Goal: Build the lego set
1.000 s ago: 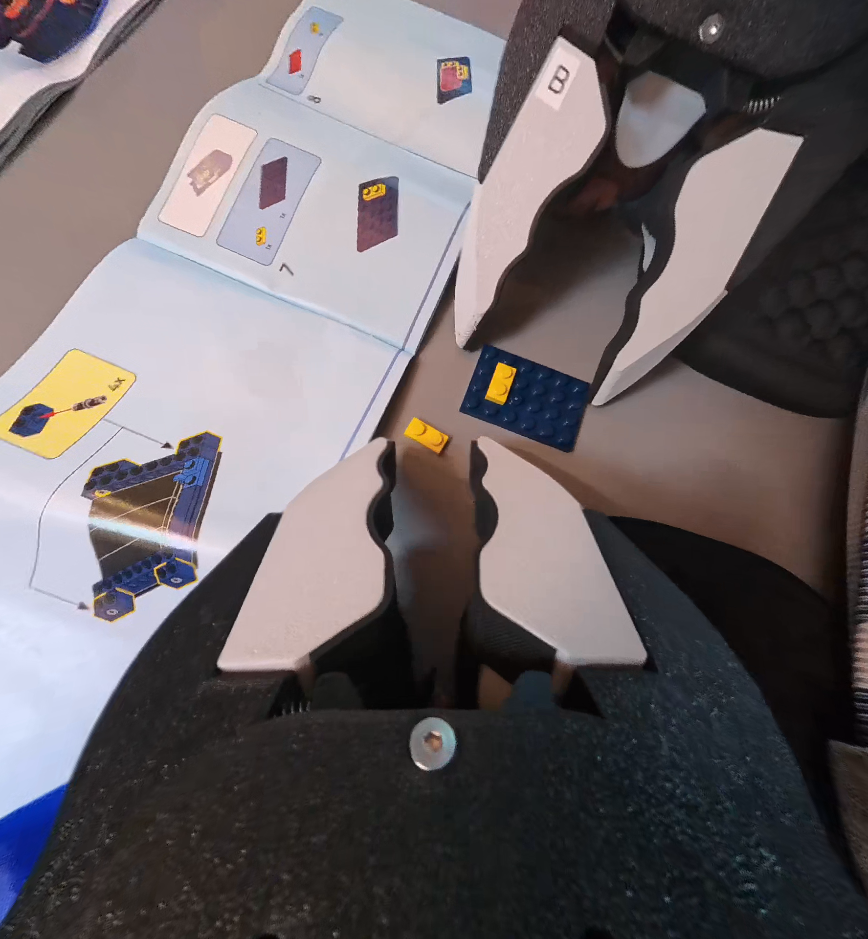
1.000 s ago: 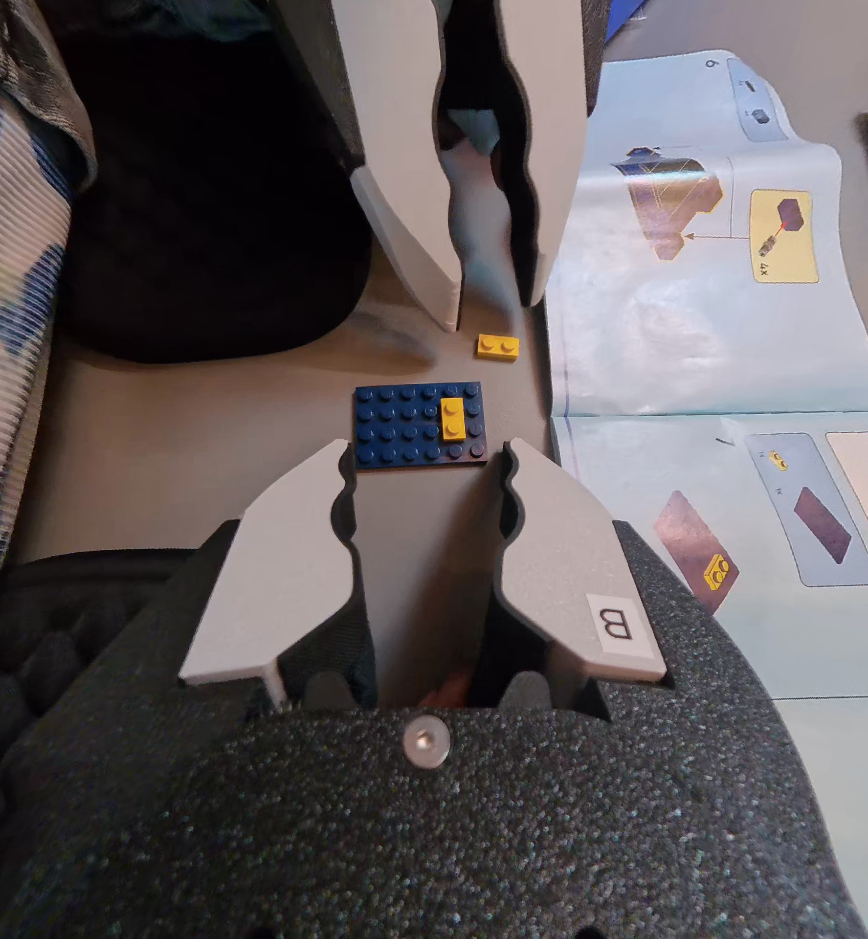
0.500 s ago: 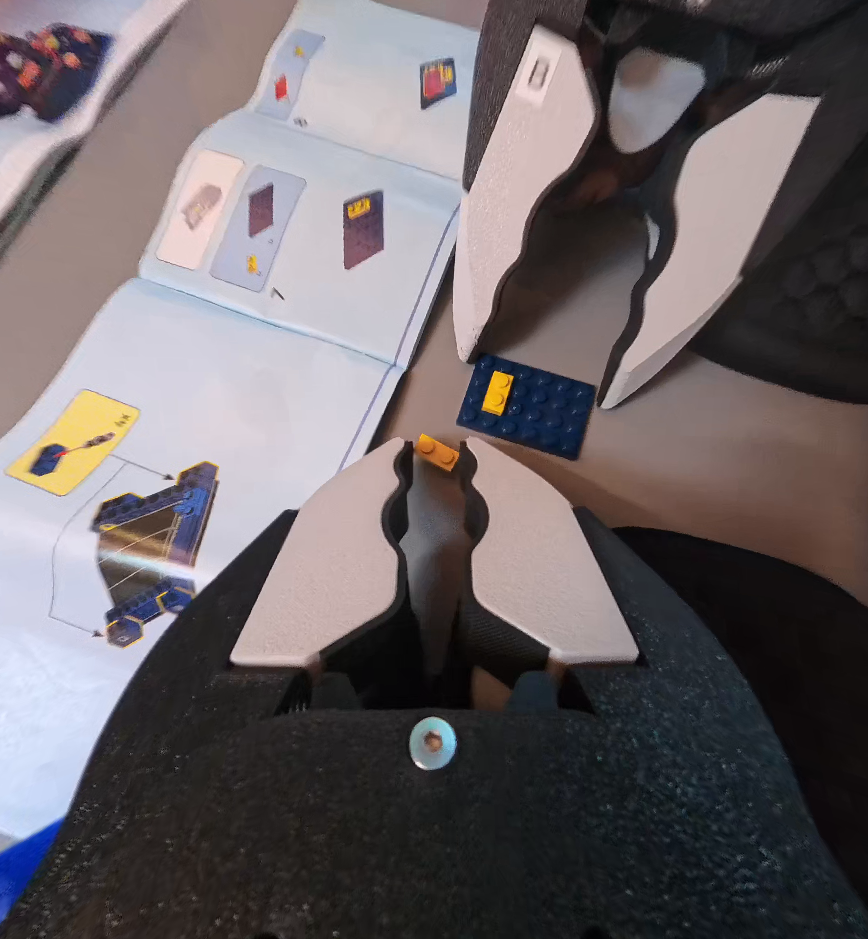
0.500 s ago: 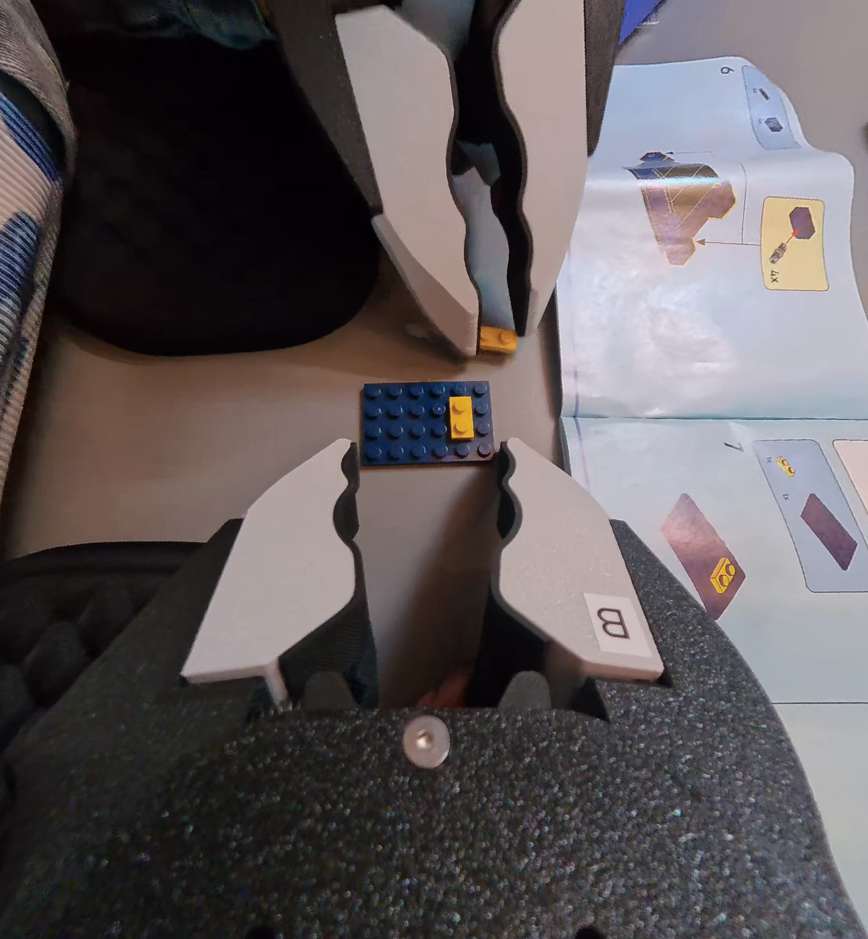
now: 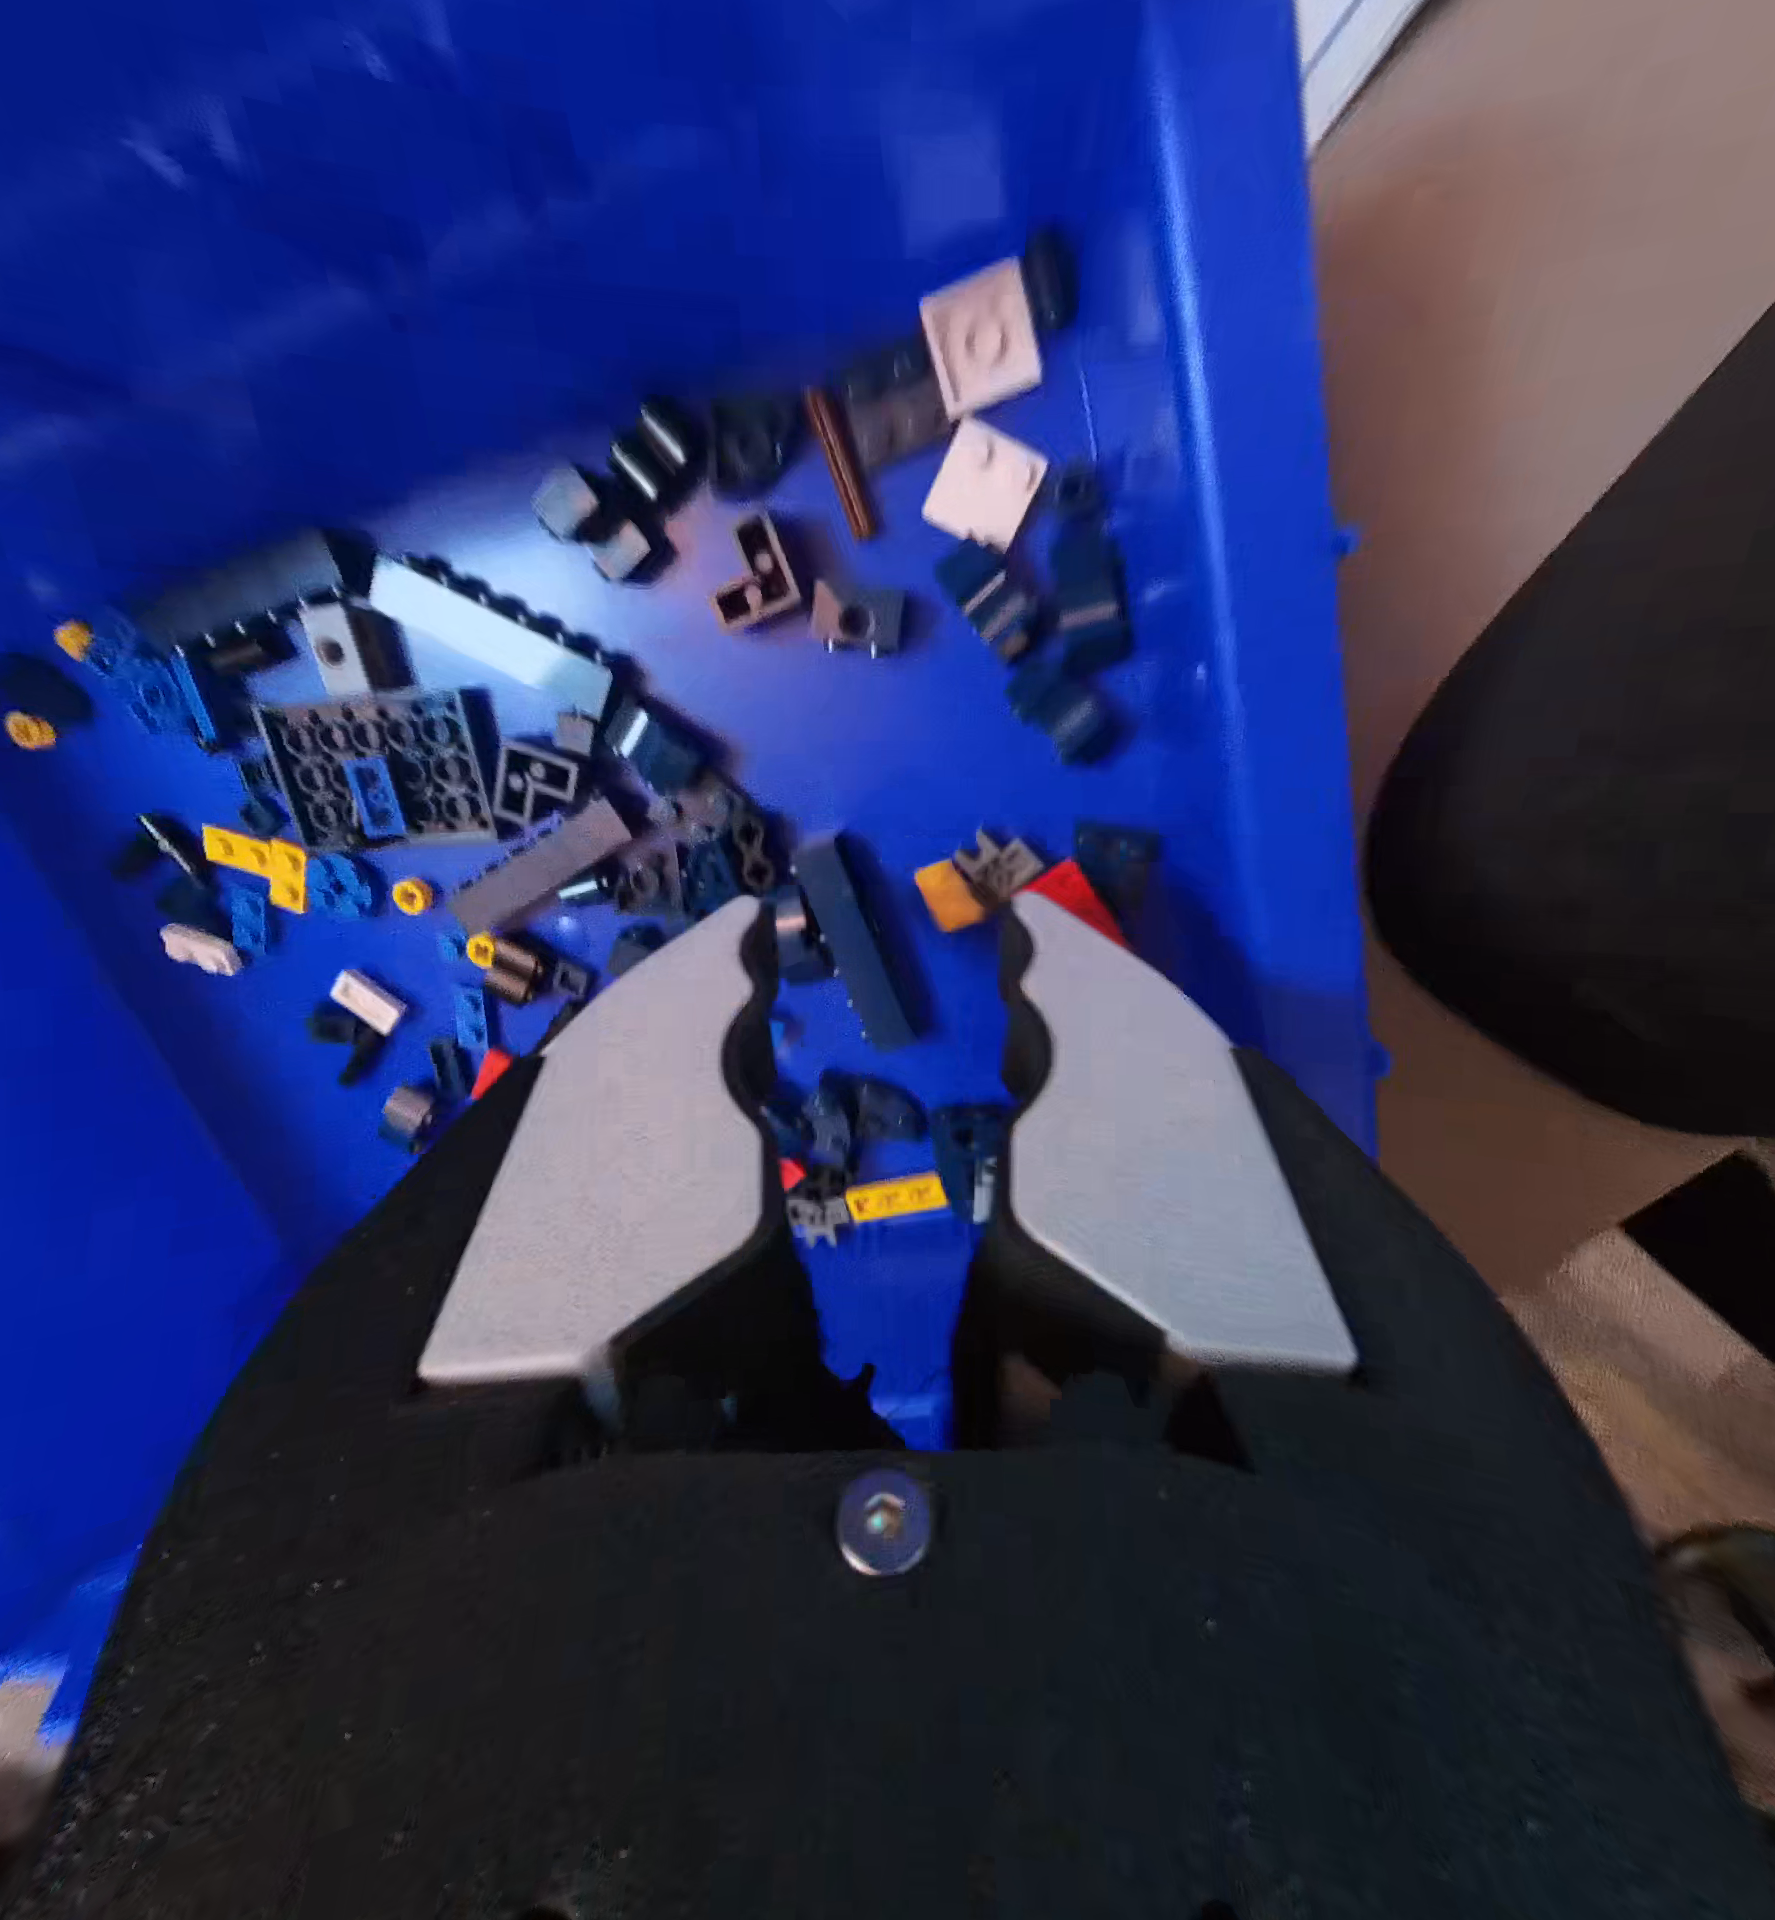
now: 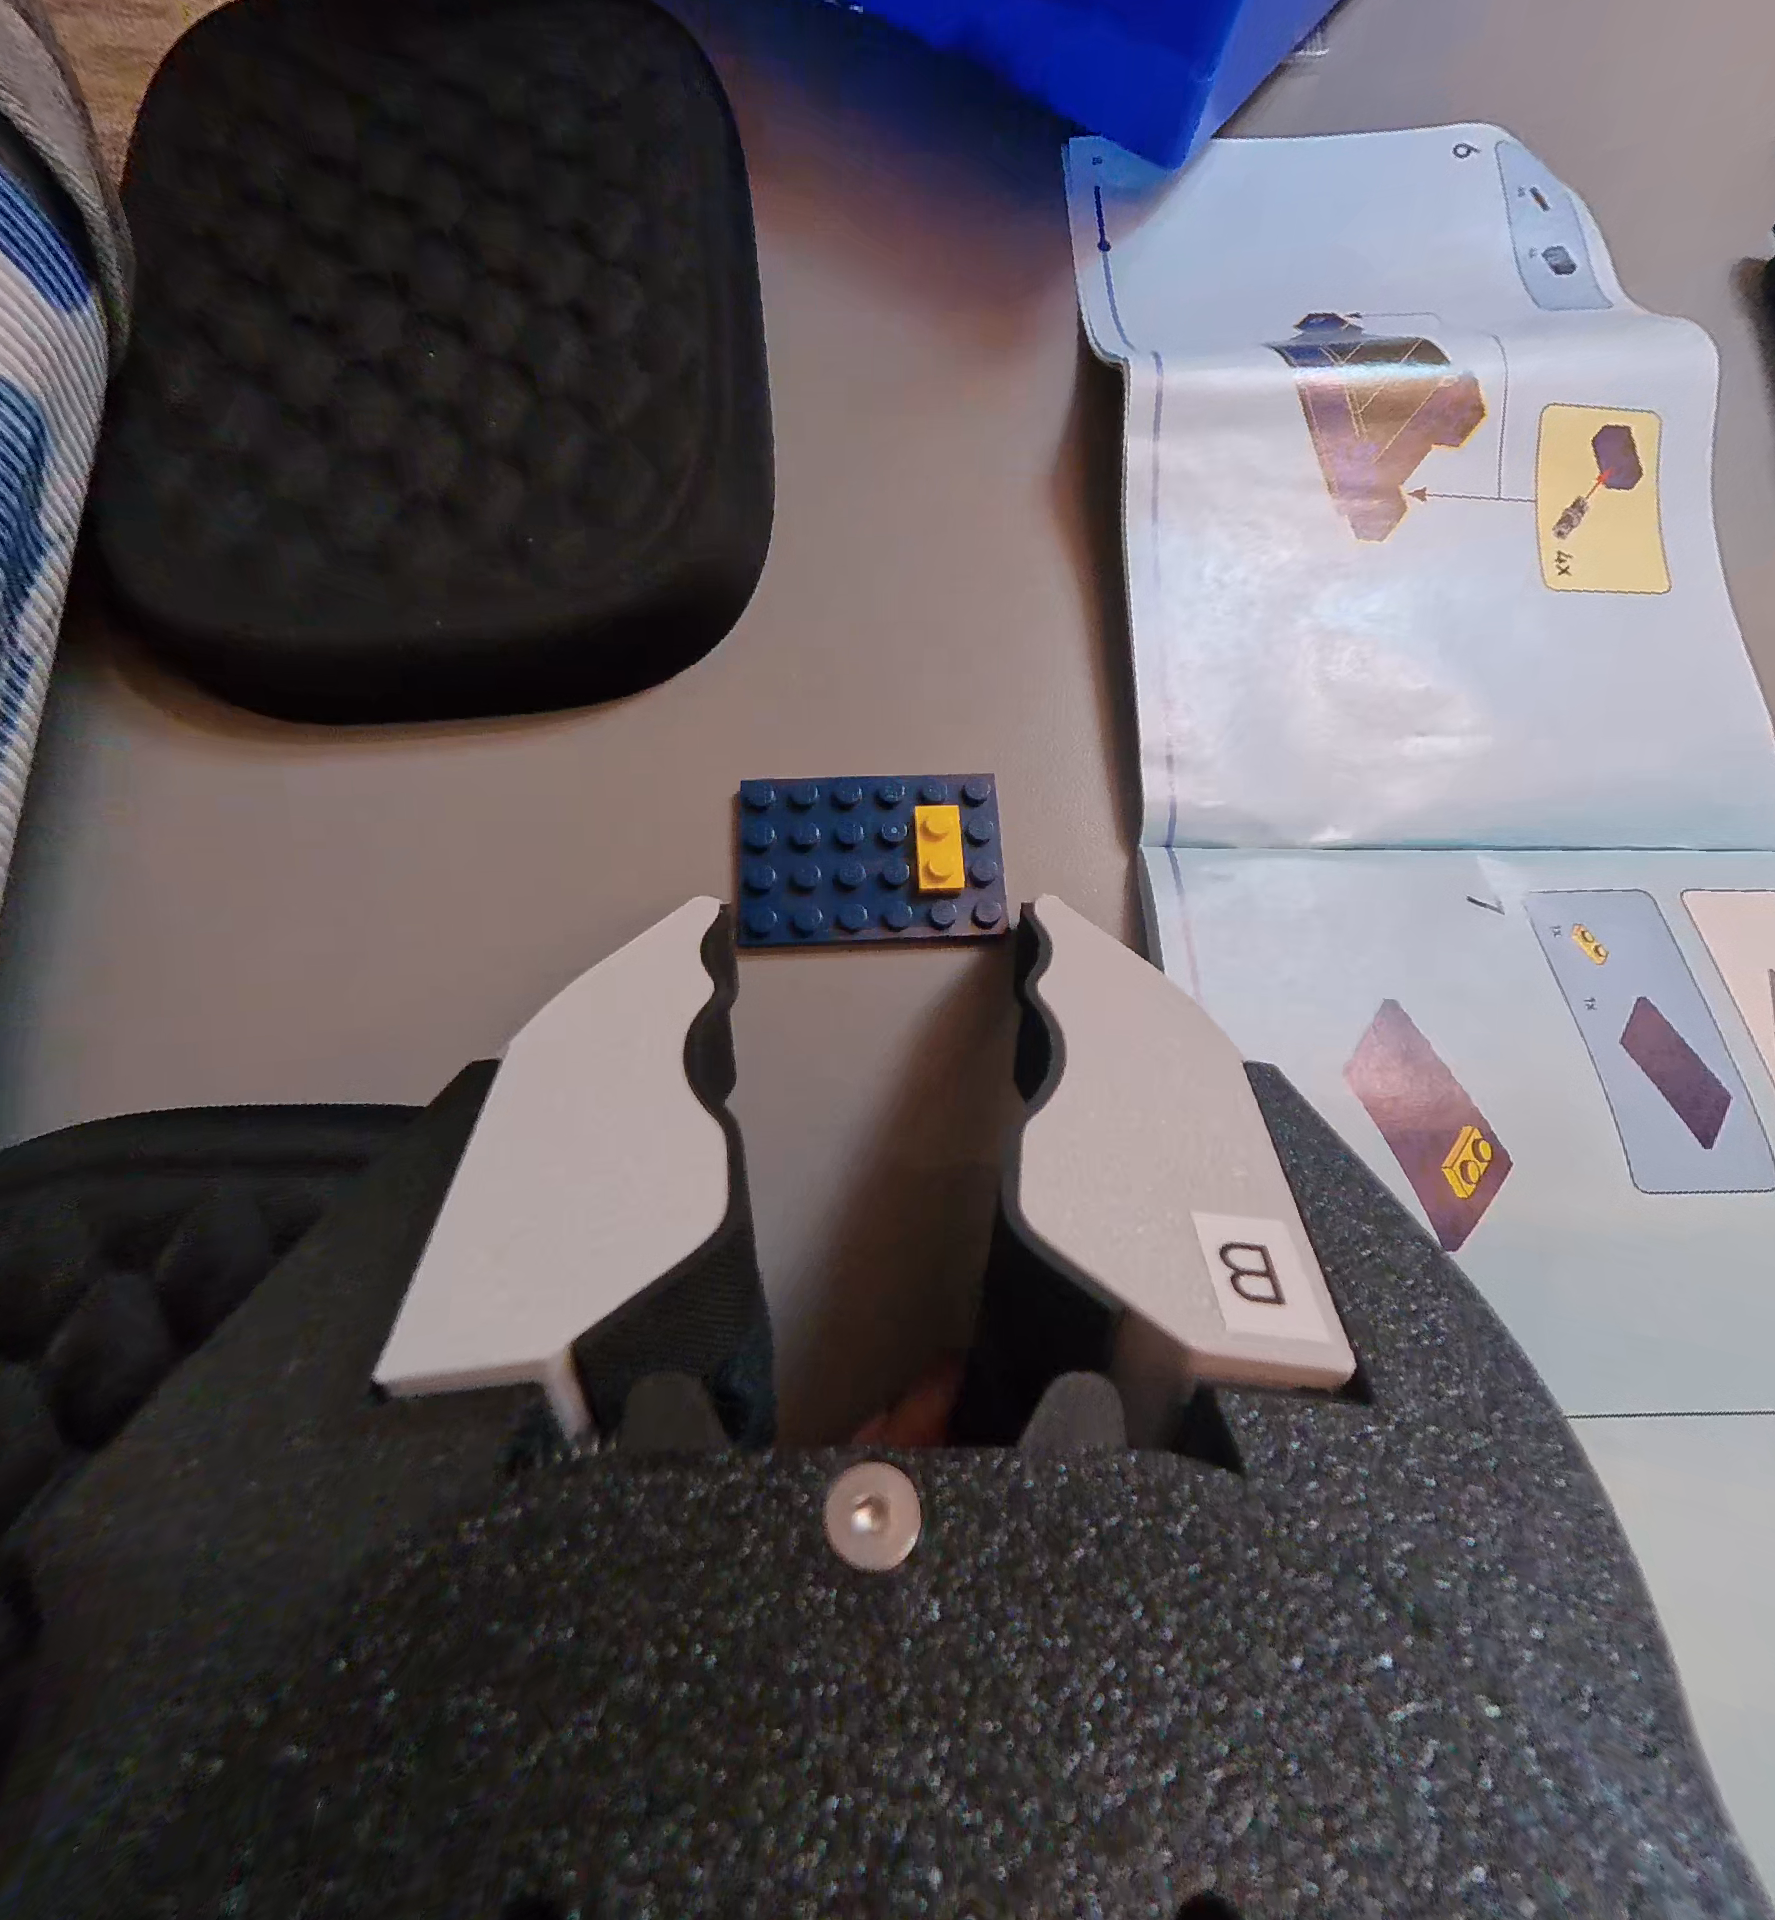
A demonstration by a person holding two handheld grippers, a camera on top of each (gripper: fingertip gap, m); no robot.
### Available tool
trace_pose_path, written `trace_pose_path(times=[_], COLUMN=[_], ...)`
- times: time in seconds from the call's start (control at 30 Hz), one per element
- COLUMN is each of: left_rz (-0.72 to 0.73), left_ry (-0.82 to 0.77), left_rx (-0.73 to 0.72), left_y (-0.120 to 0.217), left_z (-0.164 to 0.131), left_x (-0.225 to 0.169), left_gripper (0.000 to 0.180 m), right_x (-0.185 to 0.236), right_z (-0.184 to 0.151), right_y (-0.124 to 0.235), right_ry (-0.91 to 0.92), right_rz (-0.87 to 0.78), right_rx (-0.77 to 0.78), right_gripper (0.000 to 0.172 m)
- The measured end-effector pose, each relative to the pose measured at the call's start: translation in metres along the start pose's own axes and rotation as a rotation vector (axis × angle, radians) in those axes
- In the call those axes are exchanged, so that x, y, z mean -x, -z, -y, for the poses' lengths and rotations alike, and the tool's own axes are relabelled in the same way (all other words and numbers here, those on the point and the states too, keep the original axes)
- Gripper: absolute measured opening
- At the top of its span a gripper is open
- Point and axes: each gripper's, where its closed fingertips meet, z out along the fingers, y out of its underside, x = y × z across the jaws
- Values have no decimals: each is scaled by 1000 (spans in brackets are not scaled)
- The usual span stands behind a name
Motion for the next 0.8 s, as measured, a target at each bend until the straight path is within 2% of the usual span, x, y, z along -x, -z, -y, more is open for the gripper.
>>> trace_pose_path(times=[0.07, 0.2, 0.4, 0.47, 0.6, 0.7, 0.8], left_rz=[-8, -94, -258, -259, -245, -290, -160], left_ry=[-19, 9, 28, 47, 87, 56, 9], left_rx=[23, 55, 156, 214, 195, 178, 158], left_y=[1, 3, -9, -18, -22, -21, -16], left_z=[0, -5, -16, -21, -14, -14, -14], left_x=[-5, -17, -34, -32, -29, -38, -22], left_gripper=[43, 25, 22, 25, 23, 10, 5], right_x=[-1, -1, -1, -1, -1, -2, -2], right_z=[0, 0, 1, 1, 1, 2, 2], right_y=[0, -1, -1, -1, -1, -2, -2], right_ry=[-2, 0, 12, 14, 19, 21, 23], right_rz=[0, 2, 0, -1, -4, -3, -6], right_rx=[0, 0, -2, -2, -3, -4, -5], right_gripper=[52, 51, 51, 51, 51, 50, 50])
